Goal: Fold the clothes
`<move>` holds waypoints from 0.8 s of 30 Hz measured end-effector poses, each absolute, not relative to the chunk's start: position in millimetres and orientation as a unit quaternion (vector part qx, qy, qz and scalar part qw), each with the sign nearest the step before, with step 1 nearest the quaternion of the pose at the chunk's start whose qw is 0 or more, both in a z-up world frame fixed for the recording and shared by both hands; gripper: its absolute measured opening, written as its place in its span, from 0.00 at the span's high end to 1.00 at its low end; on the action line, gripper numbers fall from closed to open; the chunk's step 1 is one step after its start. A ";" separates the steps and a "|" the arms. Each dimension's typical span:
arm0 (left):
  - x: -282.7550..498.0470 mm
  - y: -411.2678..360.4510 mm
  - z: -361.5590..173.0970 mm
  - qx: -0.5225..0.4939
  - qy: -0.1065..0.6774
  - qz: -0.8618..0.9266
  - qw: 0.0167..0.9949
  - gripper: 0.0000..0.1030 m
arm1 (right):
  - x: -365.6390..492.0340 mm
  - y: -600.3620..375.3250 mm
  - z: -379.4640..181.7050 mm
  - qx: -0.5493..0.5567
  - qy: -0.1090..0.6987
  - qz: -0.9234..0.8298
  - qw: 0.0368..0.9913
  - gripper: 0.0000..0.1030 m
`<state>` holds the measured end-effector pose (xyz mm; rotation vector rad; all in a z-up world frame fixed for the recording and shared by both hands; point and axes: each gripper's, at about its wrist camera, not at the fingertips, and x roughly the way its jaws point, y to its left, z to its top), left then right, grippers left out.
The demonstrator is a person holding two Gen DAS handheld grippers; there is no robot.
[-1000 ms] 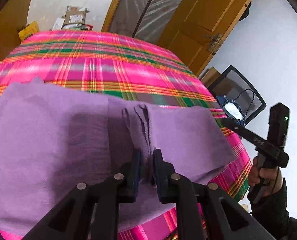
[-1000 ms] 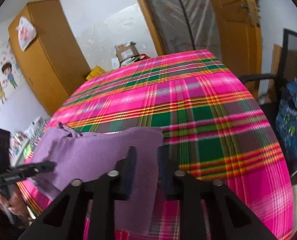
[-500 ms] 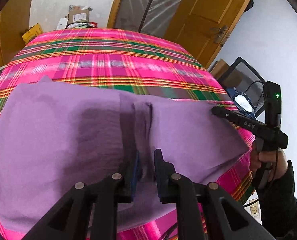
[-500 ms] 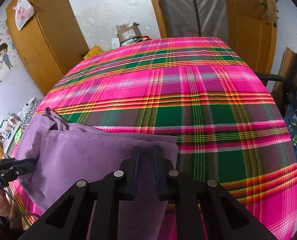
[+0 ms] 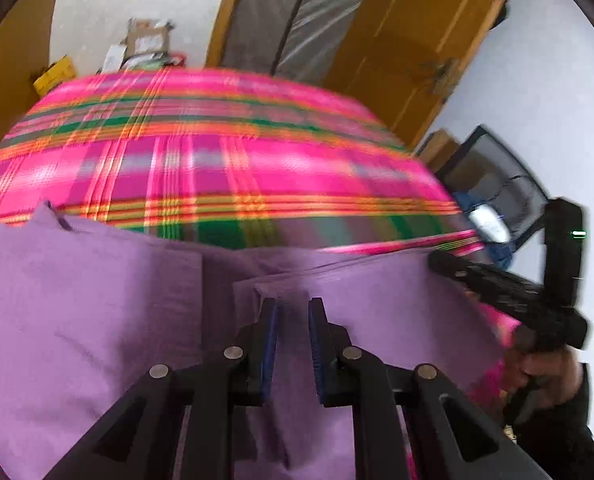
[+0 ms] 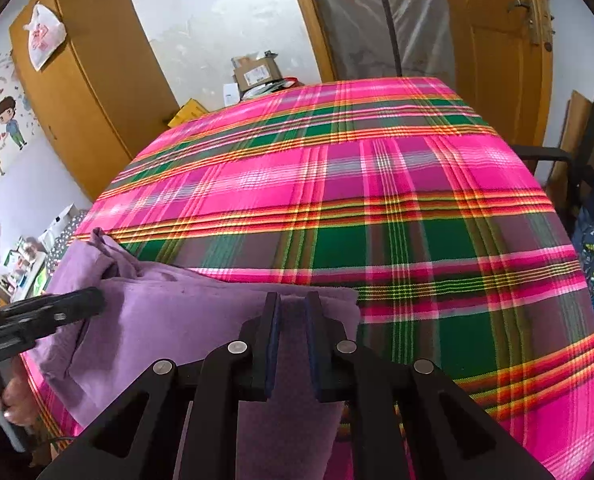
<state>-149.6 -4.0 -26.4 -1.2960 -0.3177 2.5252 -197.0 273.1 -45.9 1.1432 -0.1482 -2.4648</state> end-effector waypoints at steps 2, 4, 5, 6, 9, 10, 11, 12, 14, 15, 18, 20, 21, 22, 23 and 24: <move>-154.1 -5.6 -32.2 -0.451 -0.120 0.873 0.139 0.88 | -199.3 273.3 -48.2 0.414 -0.056 -0.884 0.210 0.89; -155.7 -5.7 -32.6 -0.451 -0.124 0.873 0.137 0.88 | -200.6 274.7 -48.8 0.414 -0.058 -0.883 0.212 0.89; -155.6 -6.3 -32.6 -0.452 -0.127 0.872 0.137 0.88 | -201.2 275.4 -49.1 0.415 -0.060 -0.882 0.214 0.89; -155.5 -7.0 -32.5 -0.452 -0.130 0.872 0.137 0.88 | -201.4 276.5 -49.0 0.415 -0.062 -0.882 0.215 0.89; -146.9 -10.5 -29.8 -0.451 -0.136 0.871 0.142 0.88 | -191.9 284.6 -41.7 0.405 -0.077 -0.885 0.217 0.87; -142.2 -11.5 -28.7 -0.449 -0.138 0.871 0.145 0.88 | -184.8 288.1 -38.5 0.399 -0.074 -0.888 0.218 0.87; -137.4 -12.6 -27.5 -0.448 -0.139 0.871 0.148 0.88 | -177.1 292.0 -35.4 0.392 -0.072 -0.890 0.220 0.87; -132.7 -13.6 -26.4 -0.446 -0.141 0.871 0.152 0.88 | -167.5 296.9 -33.2 0.387 -0.074 -0.892 0.223 0.87; -123.3 -15.7 -24.2 -0.442 -0.144 0.871 0.158 0.88 | -150.4 306.0 -31.8 0.382 -0.076 -0.893 0.227 0.87; -118.6 -16.8 -23.1 -0.441 -0.146 0.871 0.161 0.88 | -142.1 310.2 -31.3 0.380 -0.076 -0.893 0.229 0.87; -104.7 -17.7 -20.0 -0.434 -0.147 0.872 0.172 0.88 | -119.9 317.6 -31.8 0.379 -0.061 -0.893 0.234 0.87; -100.6 -16.6 -20.1 -0.433 -0.144 0.872 0.177 0.88 | -108.8 314.8 -32.0 0.380 -0.044 -0.891 0.244 0.87; -99.5 -16.6 -21.3 -0.434 -0.142 0.872 0.177 0.88 | -103.5 312.7 -32.3 0.380 -0.034 -0.890 0.250 0.87; -98.4 -16.5 -22.4 -0.435 -0.141 0.871 0.178 0.88 | -98.7 310.3 -32.9 0.382 -0.023 -0.888 0.255 0.87; -97.3 -16.4 -23.6 -0.435 -0.140 0.871 0.179 0.88 | -96.7 306.3 -35.3 0.386 -0.009 -0.886 0.255 0.87; -96.2 -16.4 -24.8 -0.436 -0.139 0.871 0.180 0.88 | -94.9 302.5 -38.0 0.391 0.006 -0.885 0.255 0.87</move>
